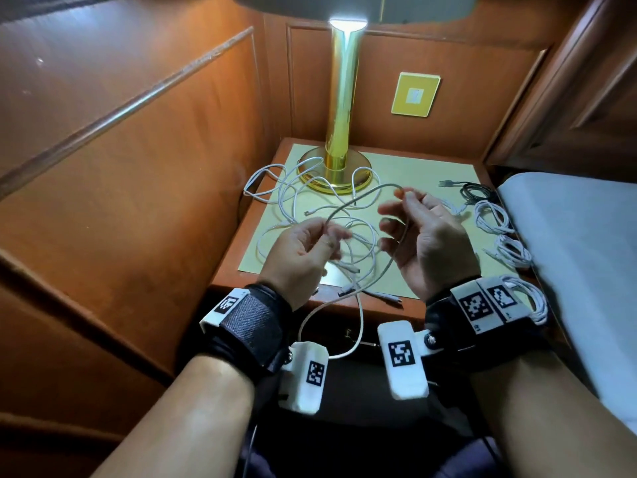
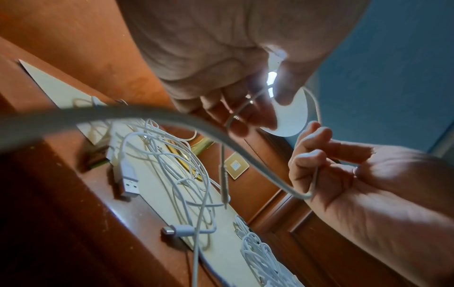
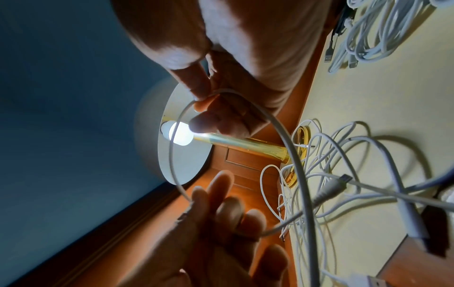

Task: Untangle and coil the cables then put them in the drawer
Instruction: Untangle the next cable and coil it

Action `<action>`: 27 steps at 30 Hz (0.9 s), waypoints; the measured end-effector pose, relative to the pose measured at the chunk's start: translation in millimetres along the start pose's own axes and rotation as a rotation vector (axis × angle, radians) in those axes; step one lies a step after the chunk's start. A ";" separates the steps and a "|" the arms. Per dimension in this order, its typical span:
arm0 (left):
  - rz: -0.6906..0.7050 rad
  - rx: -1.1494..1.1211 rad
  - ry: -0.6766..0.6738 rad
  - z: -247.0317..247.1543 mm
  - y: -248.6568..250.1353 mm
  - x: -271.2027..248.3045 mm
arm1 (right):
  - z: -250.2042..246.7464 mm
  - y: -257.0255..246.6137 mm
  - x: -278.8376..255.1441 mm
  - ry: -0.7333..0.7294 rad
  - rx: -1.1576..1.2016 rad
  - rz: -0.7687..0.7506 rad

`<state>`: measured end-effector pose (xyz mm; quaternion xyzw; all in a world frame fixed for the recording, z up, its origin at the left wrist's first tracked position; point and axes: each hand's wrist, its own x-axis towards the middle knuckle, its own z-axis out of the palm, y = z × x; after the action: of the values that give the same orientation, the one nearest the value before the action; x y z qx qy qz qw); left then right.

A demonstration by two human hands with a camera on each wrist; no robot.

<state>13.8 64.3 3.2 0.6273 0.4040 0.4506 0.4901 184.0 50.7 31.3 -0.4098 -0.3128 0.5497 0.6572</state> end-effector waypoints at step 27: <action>-0.107 -0.337 0.153 -25.5 16.2 -25.1 | 10.5 30.3 -38.1 -0.136 -0.901 0.057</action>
<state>-16.4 43.7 17.7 0.4778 0.3917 0.5315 0.5795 153.2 17.2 11.0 -0.6264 -0.5519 0.4022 0.3759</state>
